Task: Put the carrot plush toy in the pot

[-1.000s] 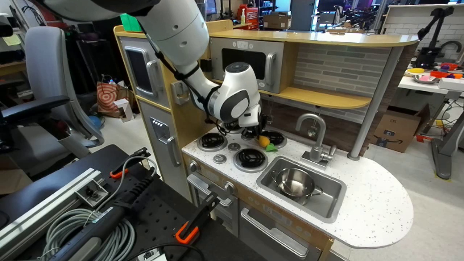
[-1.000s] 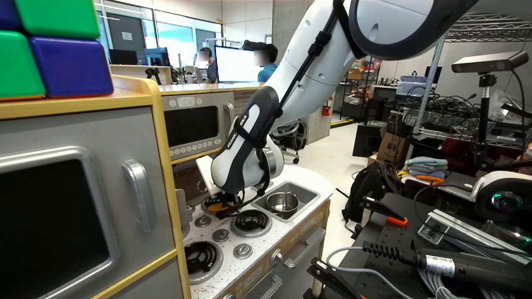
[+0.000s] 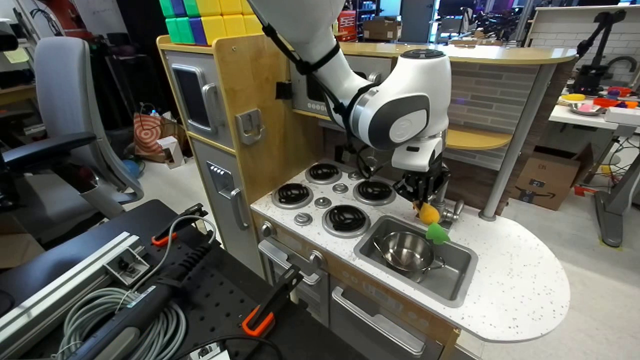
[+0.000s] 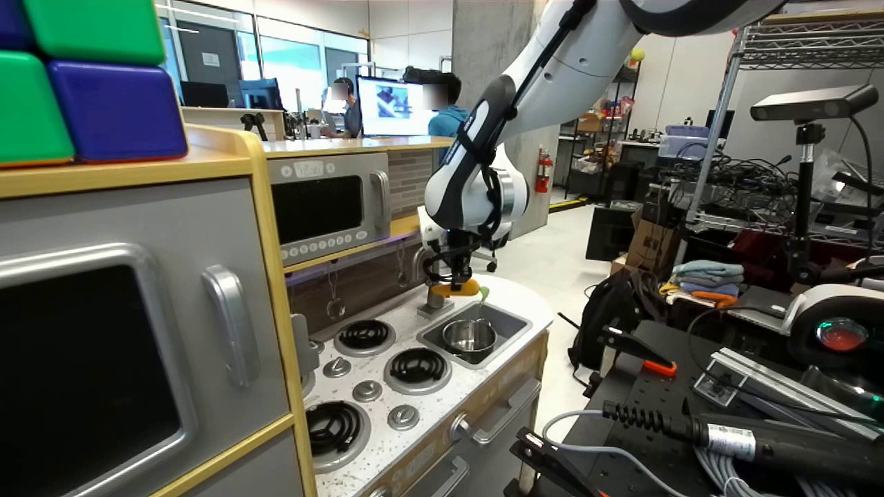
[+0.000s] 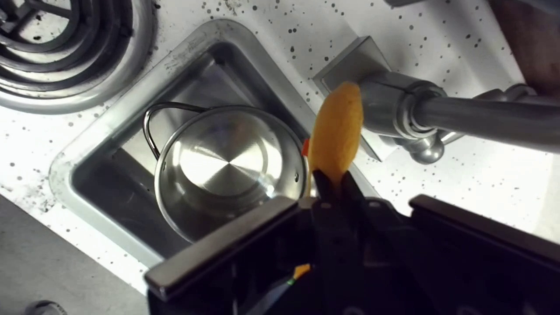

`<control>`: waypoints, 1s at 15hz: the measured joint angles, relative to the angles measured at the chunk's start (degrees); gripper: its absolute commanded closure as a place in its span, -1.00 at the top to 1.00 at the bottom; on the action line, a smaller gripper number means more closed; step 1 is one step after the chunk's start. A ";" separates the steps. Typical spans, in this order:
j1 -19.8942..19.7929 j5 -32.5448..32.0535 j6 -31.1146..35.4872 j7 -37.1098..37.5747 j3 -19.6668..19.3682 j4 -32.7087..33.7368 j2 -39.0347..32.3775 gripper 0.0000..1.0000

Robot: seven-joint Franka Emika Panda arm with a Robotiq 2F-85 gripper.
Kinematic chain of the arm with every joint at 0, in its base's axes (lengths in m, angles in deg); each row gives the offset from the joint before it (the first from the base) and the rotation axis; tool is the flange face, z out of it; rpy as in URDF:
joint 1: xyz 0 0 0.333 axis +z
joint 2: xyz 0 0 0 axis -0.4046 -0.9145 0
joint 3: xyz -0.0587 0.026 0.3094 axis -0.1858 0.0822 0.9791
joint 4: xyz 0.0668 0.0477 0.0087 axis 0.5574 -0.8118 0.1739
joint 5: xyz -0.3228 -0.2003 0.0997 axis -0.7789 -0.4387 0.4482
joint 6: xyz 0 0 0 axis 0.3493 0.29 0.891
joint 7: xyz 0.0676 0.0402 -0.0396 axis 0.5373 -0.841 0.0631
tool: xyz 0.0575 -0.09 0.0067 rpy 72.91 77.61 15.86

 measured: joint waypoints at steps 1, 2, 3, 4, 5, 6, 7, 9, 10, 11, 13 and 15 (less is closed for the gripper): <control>-0.04 0.00 -0.95 0.73 0.13 0.24 0.00 -0.96; -0.04 0.00 -1.88 1.51 0.30 0.43 0.00 -0.96; -0.01 -0.01 -2.77 2.32 0.44 0.55 0.00 -0.96; 0.05 -0.03 -3.40 2.99 0.51 0.56 0.00 -0.96; 0.09 -0.08 -4.35 3.77 0.51 0.58 -0.01 -0.96; 0.10 -0.15 -5.23 4.68 0.48 0.58 -0.01 -0.96; 0.10 -0.16 -5.82 5.52 0.38 0.54 -0.01 -0.96; 0.06 -0.21 -7.08 7.35 0.00 0.53 -0.02 -0.96; 0.02 -0.22 -7.54 8.14 -0.16 0.52 -0.02 -0.96; -0.01 -0.27 -7.79 8.92 -0.30 0.48 -0.03 -0.96; -0.01 -0.42 -8.79 10.13 -0.49 0.45 -0.09 -0.96; 0.00 -0.71 -9.43 11.11 -0.53 0.51 -0.09 -0.36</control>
